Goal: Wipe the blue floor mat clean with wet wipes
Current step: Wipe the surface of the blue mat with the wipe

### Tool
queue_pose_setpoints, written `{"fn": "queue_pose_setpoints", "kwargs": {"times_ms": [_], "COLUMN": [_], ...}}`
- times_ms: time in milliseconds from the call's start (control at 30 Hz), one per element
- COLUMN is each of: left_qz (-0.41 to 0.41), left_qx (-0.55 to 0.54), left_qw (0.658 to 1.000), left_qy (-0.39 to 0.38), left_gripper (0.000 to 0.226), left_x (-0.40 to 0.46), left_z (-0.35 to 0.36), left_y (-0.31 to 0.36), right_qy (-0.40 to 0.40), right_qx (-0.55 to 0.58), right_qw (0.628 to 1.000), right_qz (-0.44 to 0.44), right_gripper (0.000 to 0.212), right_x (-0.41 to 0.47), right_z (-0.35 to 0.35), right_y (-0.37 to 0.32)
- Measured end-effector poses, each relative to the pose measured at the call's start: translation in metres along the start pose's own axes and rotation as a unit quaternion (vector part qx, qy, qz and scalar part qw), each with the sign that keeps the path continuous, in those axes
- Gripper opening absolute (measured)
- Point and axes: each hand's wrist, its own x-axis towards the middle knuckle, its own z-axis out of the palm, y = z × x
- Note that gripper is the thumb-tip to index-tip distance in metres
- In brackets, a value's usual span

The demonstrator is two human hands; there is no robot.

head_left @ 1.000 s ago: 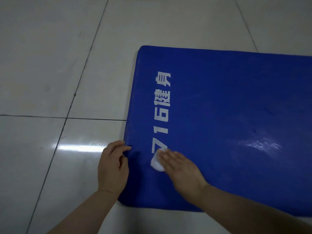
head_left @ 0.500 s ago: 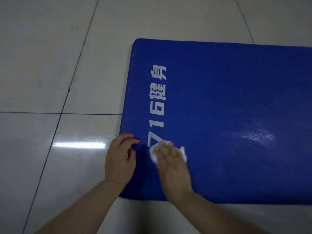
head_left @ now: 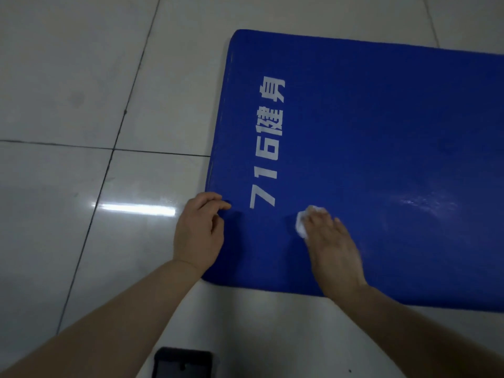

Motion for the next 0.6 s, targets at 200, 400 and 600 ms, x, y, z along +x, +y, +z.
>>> {"fn": "queue_pose_setpoints", "kwargs": {"times_ms": [200,400,600], "left_qz": [0.011,0.012,-0.001], "left_qx": [0.018,-0.001,0.008], "left_qw": [1.000,1.000,1.000], "left_qy": [-0.003,0.012,0.005], "left_gripper": [0.030,0.029,0.030], "left_x": [-0.002,0.002,-0.001], "left_z": [-0.003,-0.005,-0.006], "left_y": [0.000,0.005,-0.007], "right_qy": [0.012,0.000,-0.041], "right_qx": [0.066,0.119,0.046], "right_qw": [0.982,0.929,0.948], "right_qz": [-0.177,-0.350,-0.312], "right_gripper": [0.058,0.049,0.057], "right_x": [0.021,0.018,-0.017], "right_z": [0.012,0.006,0.000], "right_y": [-0.120,-0.086,-0.024]}}
